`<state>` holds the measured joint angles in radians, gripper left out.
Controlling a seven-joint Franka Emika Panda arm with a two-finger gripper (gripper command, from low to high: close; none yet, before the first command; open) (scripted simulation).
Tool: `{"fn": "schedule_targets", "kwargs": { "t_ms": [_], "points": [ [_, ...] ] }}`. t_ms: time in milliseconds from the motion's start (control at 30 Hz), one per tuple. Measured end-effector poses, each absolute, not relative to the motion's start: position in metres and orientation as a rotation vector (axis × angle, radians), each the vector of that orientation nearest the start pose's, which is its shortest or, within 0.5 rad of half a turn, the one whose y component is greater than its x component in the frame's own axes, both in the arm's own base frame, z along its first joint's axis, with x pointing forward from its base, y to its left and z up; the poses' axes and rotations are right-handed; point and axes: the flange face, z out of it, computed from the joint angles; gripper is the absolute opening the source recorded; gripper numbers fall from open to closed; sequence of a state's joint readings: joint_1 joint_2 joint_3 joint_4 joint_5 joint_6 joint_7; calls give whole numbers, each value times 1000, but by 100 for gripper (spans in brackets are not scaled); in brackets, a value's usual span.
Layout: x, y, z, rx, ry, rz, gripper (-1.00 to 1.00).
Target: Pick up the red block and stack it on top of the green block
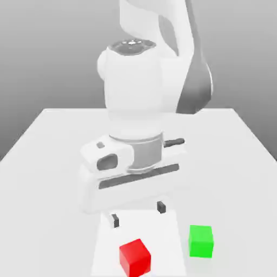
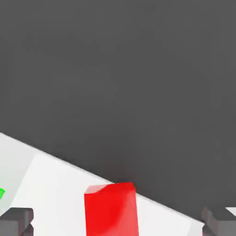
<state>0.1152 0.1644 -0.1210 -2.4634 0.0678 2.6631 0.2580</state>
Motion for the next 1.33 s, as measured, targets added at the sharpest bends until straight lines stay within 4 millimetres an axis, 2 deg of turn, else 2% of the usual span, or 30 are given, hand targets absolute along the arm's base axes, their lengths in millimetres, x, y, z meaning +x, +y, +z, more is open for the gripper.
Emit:
{"fn": "schedule_targets", "kwargs": {
  "t_ms": [167, 200, 367, 400, 433, 567, 600, 633, 700, 767, 833, 933, 967, 1167, 1233, 1333],
  "points": [
    [480, -7, 163, -3107, 465, -3, 0],
    [480, -8, 152, -3107, 465, -1, -100],
    [480, -8, 152, -3107, 466, 1, -100],
    [479, -8, 146, -3107, 465, 1, -100],
    [479, -8, 149, -3107, 465, 1, -100],
    [480, -7, 193, -3107, 464, 1, -100],
    [478, -2, 204, -3108, 452, 2, -100],
    [473, 21, 213, -3111, 400, 5, -100],
    [456, 71, 227, -3122, 279, 7, -100],
    [428, 135, 238, -3136, 95, 5, -100],
    [421, 145, 225, -3140, 75, 2, -100],
    [419, 146, 192, -3141, 76, 1, -100],
    [418, 146, 184, -3141, 76, 1, 100],
    [418, 145, 181, -3141, 77, 1, 100],
    [419, 146, 194, -3140, 76, 0, 100],
    [419, 146, 227, -3141, 76, 0, 100]
  ]
}}
